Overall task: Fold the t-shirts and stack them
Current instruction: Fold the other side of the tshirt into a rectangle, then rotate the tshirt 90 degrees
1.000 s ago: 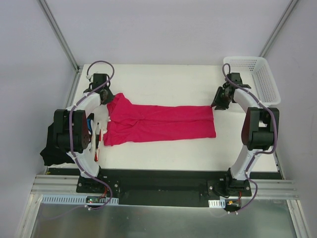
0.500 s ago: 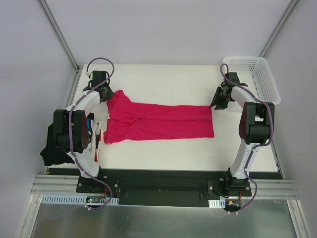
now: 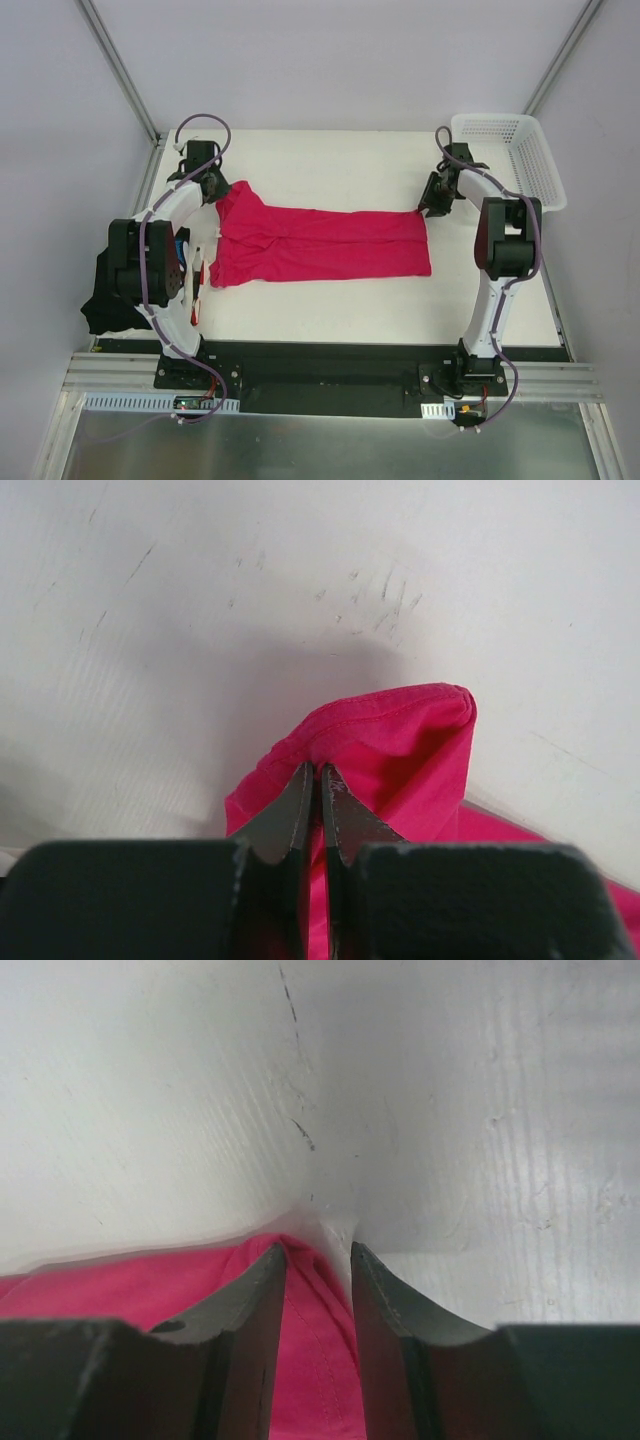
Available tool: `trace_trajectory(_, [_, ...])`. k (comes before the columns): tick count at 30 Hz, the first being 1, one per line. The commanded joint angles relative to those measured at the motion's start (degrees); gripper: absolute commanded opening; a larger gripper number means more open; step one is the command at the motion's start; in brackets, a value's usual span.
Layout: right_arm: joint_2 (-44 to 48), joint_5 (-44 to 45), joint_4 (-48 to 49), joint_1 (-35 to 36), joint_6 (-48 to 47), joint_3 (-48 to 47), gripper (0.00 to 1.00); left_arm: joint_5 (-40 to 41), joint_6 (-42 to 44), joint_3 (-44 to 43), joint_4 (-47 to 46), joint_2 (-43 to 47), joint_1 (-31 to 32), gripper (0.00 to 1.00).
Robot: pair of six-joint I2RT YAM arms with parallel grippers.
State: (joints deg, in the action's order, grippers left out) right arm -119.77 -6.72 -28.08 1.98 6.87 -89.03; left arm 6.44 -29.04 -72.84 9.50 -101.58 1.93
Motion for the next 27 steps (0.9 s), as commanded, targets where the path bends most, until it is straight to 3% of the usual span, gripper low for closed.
trace_trajectory(1, [-0.1,-1.4,-0.5,0.9,1.2,-1.8,0.35,-0.1,1.0,-2.9,-0.4,-0.3,0.4,0.00])
trace_trajectory(5, [0.3,-2.0,0.4,1.4,1.8,-0.3,0.31,0.5,1.4,-3.5,-0.4,-0.6,0.4,0.00])
trace_trajectory(14, [0.8,-2.0,2.9,1.4,2.4,2.1,0.01,1.7,2.5,-7.2,-0.4,-2.0,0.3,0.00])
trace_trajectory(27, [4.8,1.4,4.3,-1.5,2.5,7.3,0.01,3.0,3.8,-8.4,-0.5,-3.3,-0.2,0.00])
